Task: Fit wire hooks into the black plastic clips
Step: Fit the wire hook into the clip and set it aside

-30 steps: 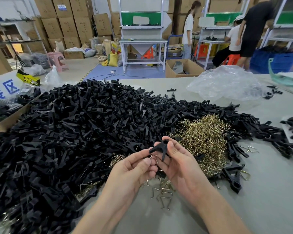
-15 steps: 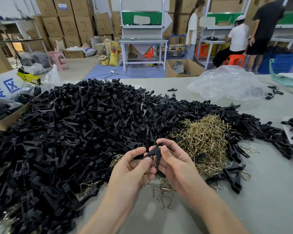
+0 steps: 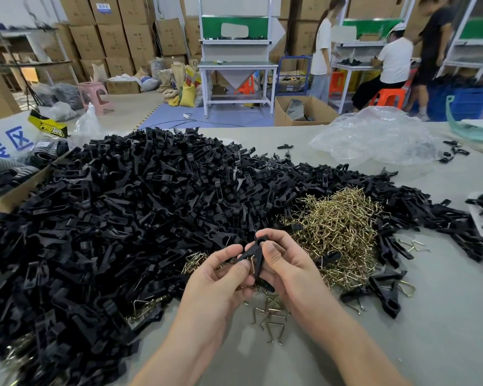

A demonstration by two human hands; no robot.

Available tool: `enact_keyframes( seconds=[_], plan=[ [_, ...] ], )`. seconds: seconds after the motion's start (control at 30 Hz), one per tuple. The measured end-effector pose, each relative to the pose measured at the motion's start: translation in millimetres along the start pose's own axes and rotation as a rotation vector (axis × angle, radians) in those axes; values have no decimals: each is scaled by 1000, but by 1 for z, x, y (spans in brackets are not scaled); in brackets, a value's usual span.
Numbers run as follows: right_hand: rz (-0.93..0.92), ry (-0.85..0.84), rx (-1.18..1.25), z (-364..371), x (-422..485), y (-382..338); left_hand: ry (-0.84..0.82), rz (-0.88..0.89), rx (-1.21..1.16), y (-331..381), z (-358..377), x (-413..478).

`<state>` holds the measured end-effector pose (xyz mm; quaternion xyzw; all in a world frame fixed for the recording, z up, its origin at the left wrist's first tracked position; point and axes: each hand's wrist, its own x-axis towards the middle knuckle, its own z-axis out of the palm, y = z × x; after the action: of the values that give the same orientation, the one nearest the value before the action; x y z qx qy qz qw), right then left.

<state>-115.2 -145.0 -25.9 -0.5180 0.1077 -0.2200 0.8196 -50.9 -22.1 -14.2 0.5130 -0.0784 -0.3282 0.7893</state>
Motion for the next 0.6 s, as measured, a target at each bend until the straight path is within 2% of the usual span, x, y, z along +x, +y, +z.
enact_keyframes(
  seconds=[0.13,0.33,0.43,0.6],
  plan=[
    [4,5,-17,0,0,2,-1,7,88,-1,-4,1],
    [36,34,88,-1,2,1,-49,-25,63,2,-4,0],
    [57,21,106,-1,1,1,-48,-59,-21,2,-3,0],
    [68,18,207,1,1,-2,-145,-165,-262,8,-4,0]
  ],
)
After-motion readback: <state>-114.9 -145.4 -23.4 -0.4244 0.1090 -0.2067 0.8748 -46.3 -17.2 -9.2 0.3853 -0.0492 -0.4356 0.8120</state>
